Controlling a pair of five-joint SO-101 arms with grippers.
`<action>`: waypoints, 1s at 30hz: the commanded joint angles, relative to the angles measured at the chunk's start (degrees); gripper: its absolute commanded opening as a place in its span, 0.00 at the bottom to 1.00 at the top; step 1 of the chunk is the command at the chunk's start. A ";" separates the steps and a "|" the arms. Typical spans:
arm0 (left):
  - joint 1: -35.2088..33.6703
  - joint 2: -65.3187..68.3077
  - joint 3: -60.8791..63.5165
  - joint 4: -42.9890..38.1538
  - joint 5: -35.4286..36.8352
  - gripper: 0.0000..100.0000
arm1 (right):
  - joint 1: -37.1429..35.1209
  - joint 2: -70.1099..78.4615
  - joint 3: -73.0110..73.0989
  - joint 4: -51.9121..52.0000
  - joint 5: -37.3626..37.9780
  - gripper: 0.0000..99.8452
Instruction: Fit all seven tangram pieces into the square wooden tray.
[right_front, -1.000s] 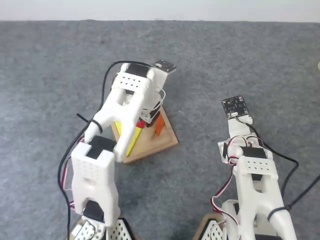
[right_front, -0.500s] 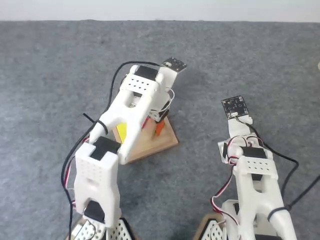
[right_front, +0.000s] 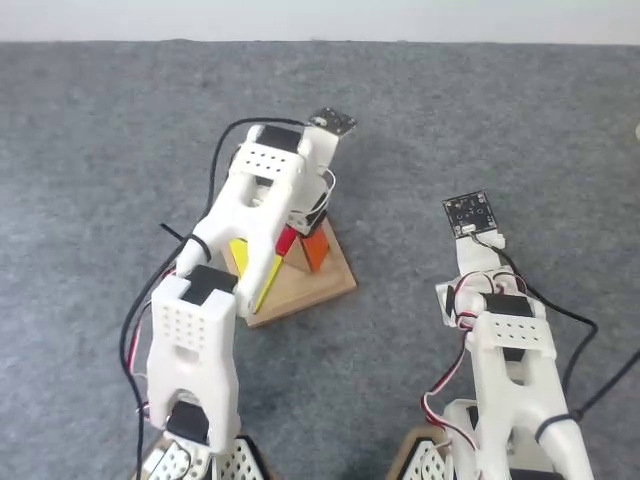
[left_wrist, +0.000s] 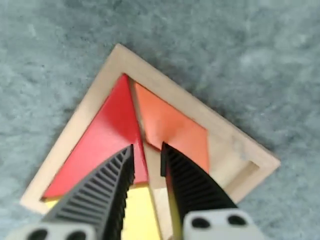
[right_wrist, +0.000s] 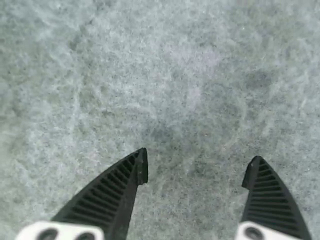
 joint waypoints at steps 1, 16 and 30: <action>-0.44 -5.63 -2.51 1.67 -1.23 0.09 | -0.31 -1.45 -0.44 0.04 0.70 0.31; 0.26 -8.26 17.01 1.76 -4.75 0.09 | -0.40 -1.45 -0.35 -0.04 0.70 0.31; 0.53 -7.65 14.64 -5.10 -4.40 0.09 | -0.40 -1.45 -0.35 0.13 0.70 0.31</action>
